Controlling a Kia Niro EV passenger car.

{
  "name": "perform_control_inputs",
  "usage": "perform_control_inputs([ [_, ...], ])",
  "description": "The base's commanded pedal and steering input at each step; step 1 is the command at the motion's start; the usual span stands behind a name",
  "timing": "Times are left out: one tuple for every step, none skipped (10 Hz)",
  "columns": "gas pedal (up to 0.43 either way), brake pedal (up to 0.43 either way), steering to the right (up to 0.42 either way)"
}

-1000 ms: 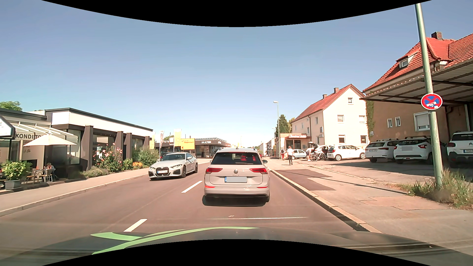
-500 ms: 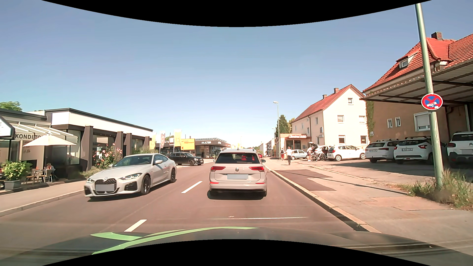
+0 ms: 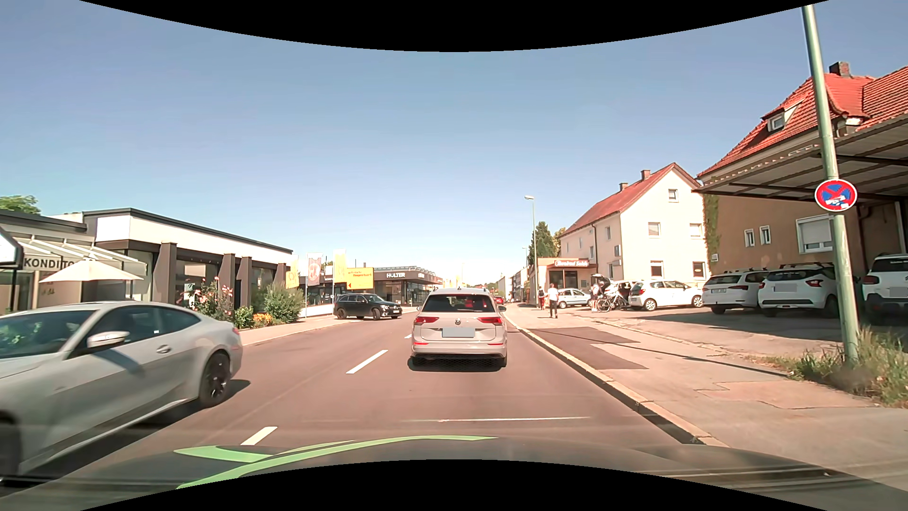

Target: Follow the waypoints while adhering to traffic rules and regulations

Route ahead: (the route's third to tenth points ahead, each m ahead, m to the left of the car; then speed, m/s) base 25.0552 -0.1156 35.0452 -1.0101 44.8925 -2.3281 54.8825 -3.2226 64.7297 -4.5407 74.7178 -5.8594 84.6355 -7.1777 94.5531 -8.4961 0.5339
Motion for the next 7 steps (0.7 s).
perform_control_inputs([
  [0.189,0.0,0.018],
  [0.189,0.0,0.018],
  [0.189,0.0,0.019],
  [0.22,0.0,0.02],
  [0.228,0.0,0.02],
  [0.228,0.0,0.02],
  [0.228,0.0,0.021],
])
